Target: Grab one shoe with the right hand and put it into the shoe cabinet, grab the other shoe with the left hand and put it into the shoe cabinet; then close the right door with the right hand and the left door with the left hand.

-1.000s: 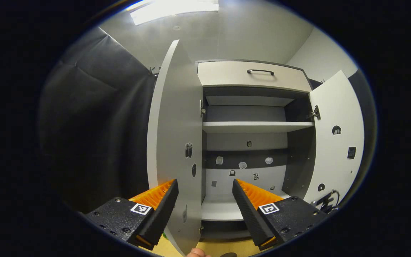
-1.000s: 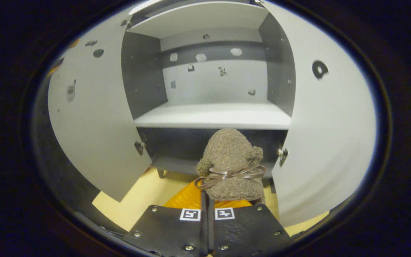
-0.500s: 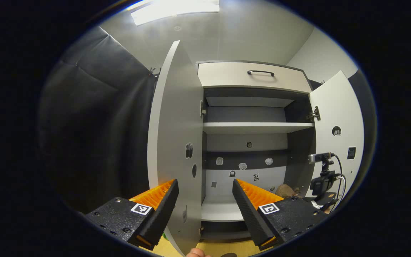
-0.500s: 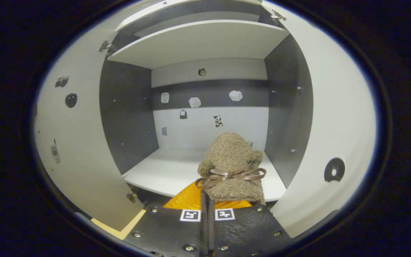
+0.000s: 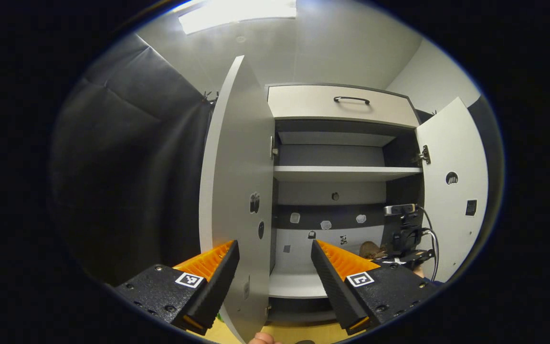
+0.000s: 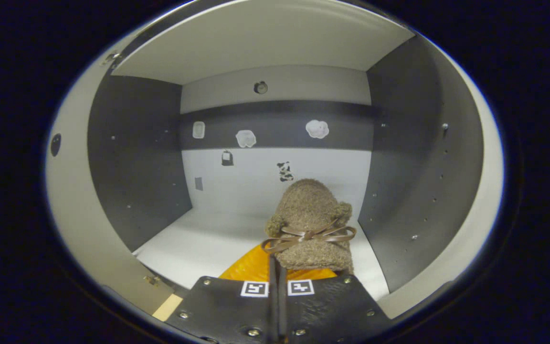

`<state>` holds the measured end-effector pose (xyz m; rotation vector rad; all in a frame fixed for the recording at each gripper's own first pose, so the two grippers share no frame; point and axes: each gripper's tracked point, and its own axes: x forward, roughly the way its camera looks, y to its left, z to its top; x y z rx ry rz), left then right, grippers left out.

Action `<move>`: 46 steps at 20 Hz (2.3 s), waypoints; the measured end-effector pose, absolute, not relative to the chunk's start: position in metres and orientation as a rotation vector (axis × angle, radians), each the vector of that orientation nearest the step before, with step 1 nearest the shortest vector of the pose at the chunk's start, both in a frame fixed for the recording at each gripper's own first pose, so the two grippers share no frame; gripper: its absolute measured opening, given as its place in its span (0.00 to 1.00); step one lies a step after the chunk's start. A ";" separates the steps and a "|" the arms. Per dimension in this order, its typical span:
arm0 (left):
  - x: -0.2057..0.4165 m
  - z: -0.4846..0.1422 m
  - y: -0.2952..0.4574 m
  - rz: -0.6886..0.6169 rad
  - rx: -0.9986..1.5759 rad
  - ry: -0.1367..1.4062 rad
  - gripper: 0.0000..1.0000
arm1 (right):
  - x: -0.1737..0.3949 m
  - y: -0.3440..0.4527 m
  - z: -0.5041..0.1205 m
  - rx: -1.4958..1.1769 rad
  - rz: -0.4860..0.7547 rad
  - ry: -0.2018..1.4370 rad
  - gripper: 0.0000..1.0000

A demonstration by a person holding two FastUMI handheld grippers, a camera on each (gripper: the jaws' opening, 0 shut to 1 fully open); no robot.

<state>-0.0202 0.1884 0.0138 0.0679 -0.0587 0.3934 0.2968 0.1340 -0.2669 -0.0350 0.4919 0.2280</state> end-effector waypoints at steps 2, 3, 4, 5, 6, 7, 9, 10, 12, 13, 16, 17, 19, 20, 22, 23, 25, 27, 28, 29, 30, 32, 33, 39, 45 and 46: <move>-0.020 0.014 0.189 0.399 0.071 -0.057 0.93 | 0.312 0.131 -0.286 -0.031 0.215 0.530 0.01; -0.020 0.013 0.190 0.404 0.073 -0.055 0.93 | 0.318 0.129 -0.294 -0.032 0.207 0.546 0.00; -0.020 0.013 0.190 0.409 0.075 -0.054 0.94 | 0.321 0.126 -0.298 -0.035 0.194 0.556 0.00; -0.019 0.014 0.190 0.411 0.075 -0.055 0.93 | 0.328 0.125 -0.305 -0.035 0.186 0.567 0.01; -0.019 0.013 0.190 0.411 0.073 -0.058 0.93 | 0.333 0.125 -0.312 -0.039 0.181 0.580 0.01; -0.019 0.015 0.190 0.411 0.068 -0.063 0.93 | 0.334 0.124 -0.318 -0.041 0.178 0.591 0.01; -0.020 0.015 0.190 0.412 0.062 -0.068 0.93 | 0.337 0.125 -0.330 -0.049 0.178 0.615 0.01; -0.020 0.014 0.191 0.413 0.063 -0.068 0.93 | 0.338 0.126 -0.334 -0.053 0.180 0.625 0.01; -0.020 0.014 0.191 0.415 0.065 -0.064 0.93 | 0.340 0.126 -0.338 -0.069 0.175 0.625 0.01; -0.020 0.014 0.191 0.415 0.065 -0.064 0.93 | 0.340 0.127 -0.339 -0.073 0.174 0.626 0.01; -0.020 0.015 0.190 0.414 0.062 -0.065 0.93 | 0.339 0.128 -0.340 -0.066 0.176 0.635 0.04; -0.020 0.014 0.190 0.413 0.063 -0.062 0.93 | 0.337 0.127 -0.338 -0.068 0.177 0.636 0.12; -0.020 0.014 0.190 0.413 0.063 -0.058 0.92 | 0.329 0.128 -0.332 -0.075 0.183 0.635 0.24; -0.019 0.014 0.190 0.412 0.062 -0.056 0.92 | 0.323 0.126 -0.326 -0.088 0.179 0.630 0.30; -0.020 0.014 0.190 0.410 0.059 -0.054 0.93 | 0.311 0.126 -0.315 -0.102 0.188 0.615 0.35; -0.020 0.014 0.189 0.409 0.059 -0.051 0.93 | 0.303 0.126 -0.309 -0.107 0.193 0.610 0.37; -0.019 0.014 0.190 0.410 0.061 -0.044 0.93 | 0.286 0.130 -0.291 -0.105 0.222 0.583 0.37; -0.018 0.014 0.189 0.412 0.062 -0.038 0.93 | 0.268 0.135 -0.265 -0.100 0.251 0.536 0.37; -0.018 0.013 0.189 0.412 0.063 -0.035 0.93 | 0.258 0.139 -0.248 -0.087 0.270 0.507 0.37; -0.017 0.011 0.187 0.405 0.056 -0.028 0.92 | 0.249 0.142 -0.236 -0.072 0.284 0.489 0.37; -0.017 0.008 0.185 0.398 0.047 -0.017 0.94 | 0.239 0.144 -0.220 -0.053 0.298 0.469 0.37; -0.014 0.001 0.179 0.375 0.030 0.007 0.96 | 0.222 0.142 -0.187 -0.028 0.306 0.414 0.37; -0.014 -0.002 0.175 0.365 0.025 0.017 0.96 | 0.213 0.140 -0.171 -0.019 0.311 0.386 0.37; -0.002 -0.024 0.150 0.311 0.026 0.059 0.96 | 0.157 0.121 -0.081 0.046 0.337 0.248 0.32; 0.014 -0.080 0.132 0.274 0.009 0.172 0.96 | 0.099 0.094 -0.014 0.043 0.340 0.136 0.36; 0.017 -0.095 0.130 0.271 0.008 0.200 0.96 | 0.092 0.089 -0.005 0.035 0.337 0.119 0.32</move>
